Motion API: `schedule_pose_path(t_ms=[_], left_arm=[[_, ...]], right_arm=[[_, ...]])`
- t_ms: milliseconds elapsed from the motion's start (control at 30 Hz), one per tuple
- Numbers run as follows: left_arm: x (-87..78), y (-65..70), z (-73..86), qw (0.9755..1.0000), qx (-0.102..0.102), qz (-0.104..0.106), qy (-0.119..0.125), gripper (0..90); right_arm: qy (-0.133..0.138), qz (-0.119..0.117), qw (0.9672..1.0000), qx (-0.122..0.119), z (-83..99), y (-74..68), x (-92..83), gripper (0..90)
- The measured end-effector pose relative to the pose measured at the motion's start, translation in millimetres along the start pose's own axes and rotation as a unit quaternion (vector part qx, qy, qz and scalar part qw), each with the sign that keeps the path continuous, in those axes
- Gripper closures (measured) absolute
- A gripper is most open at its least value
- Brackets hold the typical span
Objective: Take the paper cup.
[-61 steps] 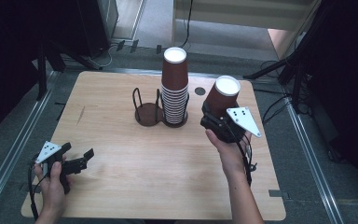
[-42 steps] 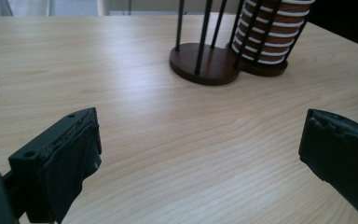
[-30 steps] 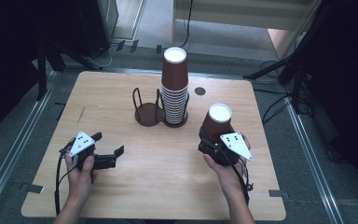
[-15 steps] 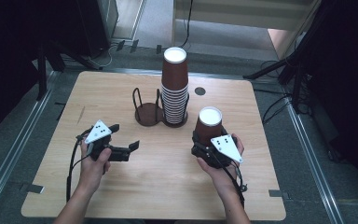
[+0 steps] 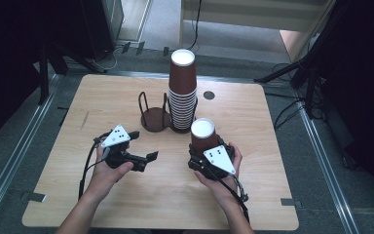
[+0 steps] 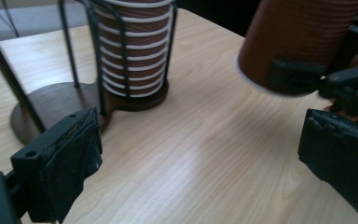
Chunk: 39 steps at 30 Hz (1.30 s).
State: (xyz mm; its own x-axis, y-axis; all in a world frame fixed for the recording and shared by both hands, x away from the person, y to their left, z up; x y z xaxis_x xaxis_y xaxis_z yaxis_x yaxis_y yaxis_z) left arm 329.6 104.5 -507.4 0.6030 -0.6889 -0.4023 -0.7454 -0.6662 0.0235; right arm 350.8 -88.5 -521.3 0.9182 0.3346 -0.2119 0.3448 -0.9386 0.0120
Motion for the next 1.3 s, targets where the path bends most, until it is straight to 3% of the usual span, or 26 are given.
schedule_pose_path(t_ms=[67, 100, 167, 233, 400, 467, 767, 800, 867, 900, 933, 967, 1300], left_arm=[[0.9, 5.1, -1.9, 0.9999, 0.007, 0.01, -0.003, 0.2], [1.3, 9.5, -3.3, 0.9998, 0.013, 0.016, -0.006, 0.3], [1.8, 13.1, -4.4, 0.9996, 0.015, 0.024, -0.007, 0.3], [2.2, 15.1, -4.7, 0.9995, 0.015, 0.027, -0.008, 0.3], [3.8, 20.6, -5.7, 0.9992, 0.016, 0.033, -0.014, 3.3], [4.8, 25.0, -5.3, 0.9986, 0.022, 0.042, -0.022, 4.1], [6.7, 36.6, -5.5, 0.9971, 0.031, 0.062, -0.033, 6.2], [7.4, 37.0, -5.2, 0.997, 0.032, 0.062, -0.034, 6.4], [8.8, 39.2, -3.7, 0.9963, 0.038, 0.066, -0.039, 6.9], [10.3, 42.0, -2.2, 0.9955, 0.042, 0.072, -0.044, 6.9], [10.3, 42.0, -2.2, 0.9955, 0.042, 0.072, -0.044, 6.9], [12.1, 44.5, -1.3, 0.9951, 0.045, 0.074, -0.048, 6.9], [15.0, 48.6, 2.2, 0.9937, 0.047, 0.078, -0.066, 7.2]], right_arm=[[0.001, -0.004, 1.0, -0.008, 1.4, -3.7, 0.6, 11.9], [0.001, -0.006, 0.9996, -0.028, 4.3, -10.3, 1.5, 11.9], [0.002, -0.012, 0.9991, -0.04, 6.6, -16.6, 2.1, 11.9], [0.002, -0.014, 0.999, -0.043, 7.9, -19.4, 2.5, 11.9], [0.005, -0.022, 0.9968, -0.077, 14.6, -31.4, 3.9, 11.9], [0.007, -0.026, 0.9948, -0.099, 18.3, -37.7, 4.0, 12.0], [0.008, -0.039, 0.9887, -0.144, 28.2, -51.2, 4.5, 12.1], [0.007, -0.043, 0.9865, -0.158, 31.6, -55.0, 4.5, 12.0], [0.006, -0.048, 0.9856, -0.162, 33.5, -57.5, 4.4, 12.0], [0.007, -0.058, 0.9826, -0.176, 37.9, -63.4, 4.0, 12.0], [0.007, -0.058, 0.9826, -0.176, 37.9, -63.4, 4.0, 12.0], [0.006, -0.064, 0.9802, -0.188, 41.3, -67.5, 3.7, 12.0], [0.006, -0.086, 0.9738, -0.211, 50.2, -84.7, 0.9, 11.9]])
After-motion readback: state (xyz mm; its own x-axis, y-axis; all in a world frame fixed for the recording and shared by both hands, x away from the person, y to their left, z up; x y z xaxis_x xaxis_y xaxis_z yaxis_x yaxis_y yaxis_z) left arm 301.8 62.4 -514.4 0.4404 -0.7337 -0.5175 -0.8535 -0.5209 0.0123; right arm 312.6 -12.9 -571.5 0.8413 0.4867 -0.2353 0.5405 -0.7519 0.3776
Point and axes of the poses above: each handheld gripper's, and its own axes: x roughly forward along the jaws, z roughly out of its underside, y roughly to its right, the point moved 9 cm from there along x, roughly forward along the jaws, and after that the axes turned 9 degrees about x, right-handed, at the moved point
